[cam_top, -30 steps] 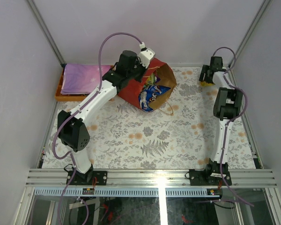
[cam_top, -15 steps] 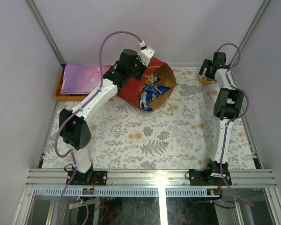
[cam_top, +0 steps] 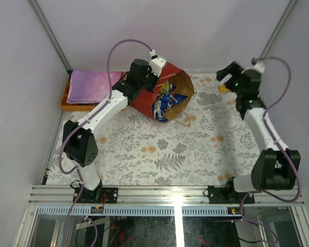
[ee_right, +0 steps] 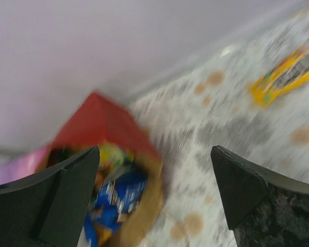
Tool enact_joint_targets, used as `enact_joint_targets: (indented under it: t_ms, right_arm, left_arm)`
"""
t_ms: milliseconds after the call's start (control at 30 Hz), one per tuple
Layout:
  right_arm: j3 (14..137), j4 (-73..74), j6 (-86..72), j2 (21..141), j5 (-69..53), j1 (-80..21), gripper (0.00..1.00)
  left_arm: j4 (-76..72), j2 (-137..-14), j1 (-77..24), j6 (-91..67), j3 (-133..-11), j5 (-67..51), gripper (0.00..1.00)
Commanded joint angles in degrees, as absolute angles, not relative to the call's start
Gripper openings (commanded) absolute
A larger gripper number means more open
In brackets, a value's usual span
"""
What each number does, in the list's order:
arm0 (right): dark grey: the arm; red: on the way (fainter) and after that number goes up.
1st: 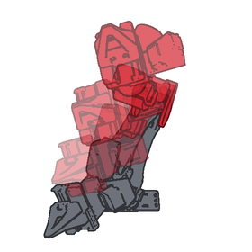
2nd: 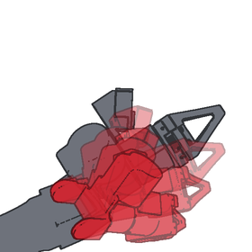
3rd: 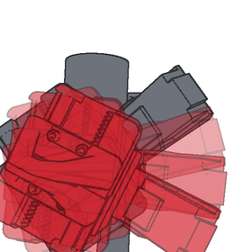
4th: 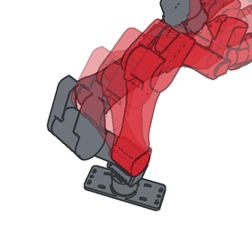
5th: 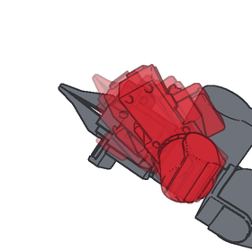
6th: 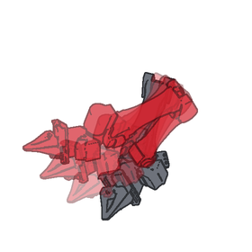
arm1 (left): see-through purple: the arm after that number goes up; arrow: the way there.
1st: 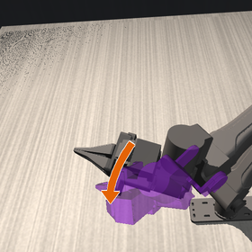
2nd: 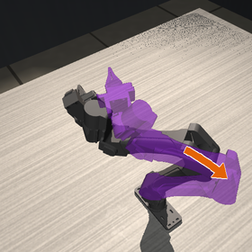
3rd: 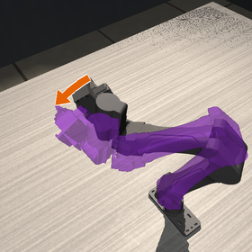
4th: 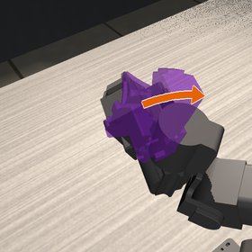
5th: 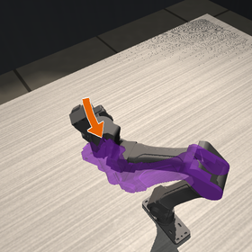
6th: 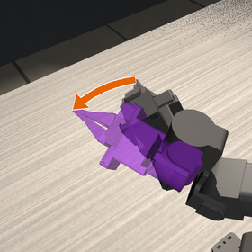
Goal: Take the snacks out of the paper bag
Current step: Take out the snack from the paper bag.
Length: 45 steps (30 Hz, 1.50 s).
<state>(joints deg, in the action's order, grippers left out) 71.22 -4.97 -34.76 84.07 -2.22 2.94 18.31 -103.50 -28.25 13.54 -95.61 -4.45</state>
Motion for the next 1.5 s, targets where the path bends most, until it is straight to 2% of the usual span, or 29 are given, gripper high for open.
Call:
enact_joint_targets:
  t_ms: [0,133,267,300,400,433,500,800,1000,1267,1467]
  right_arm:
    - [51.3,-18.6,-42.5,78.7,-1.2,-6.2,0.94]
    - [42.1,-26.9,-44.4,78.5,-5.7,-13.0,0.81]
    - [42.0,-28.7,-45.3,82.9,-5.9,-19.6,0.79]
    - [42.3,-28.9,-45.7,84.5,-5.5,-20.7,0.79]
    - [44.0,-28.9,-47.1,87.7,-5.3,-22.9,0.84]
    - [44.7,-28.8,-47.4,88.8,-5.3,-23.4,0.85]
    - [45.7,-29.6,-48.4,90.8,-5.4,-24.1,0.87]
    - [50.1,-32.3,-50.6,97.2,-0.4,-24.4,0.87]
    - [51.4,-36.3,-53.4,100.7,-0.9,-22.0,0.86]
    - [53.3,-42.1,-58.8,106.4,-4.3,-16.5,0.8]
    - [56.5,-46.2,-61.2,110.8,-6.9,-14.9,0.72]
  left_arm:
    - [11.3,-99.3,-27.8,10.6,-93.0,-3.2,0.0]
    - [7.3,-98.2,-27.5,7.5,-90.2,-1.9,0.02]
    - [6.7,-98.4,-27.5,5.3,-90.1,-1.5,0.07]
    - [6.8,-98.3,-27.5,4.8,-89.9,-1.5,0.15]
    - [4.8,-96.3,-27.5,4.0,-87.5,-1.8,0.66]
    - [3.5,-95.2,-27.5,3.7,-86.0,-1.8,0.79]
    - [-0.1,-92.6,-27.5,2.8,-82.7,-1.4,0.98]
    - [-7.9,-81.4,-27.5,-5.2,-74.7,-0.9,1.0]
    - [-19.4,-73.0,-29.1,-21.6,-60.9,2.7,1.0]
    - [-21.1,-66.8,-44.2,-24.2,-46.3,18.9,1.0]
    - [-17.6,-67.6,-53.9,-32.2,-41.2,27.5,1.0]
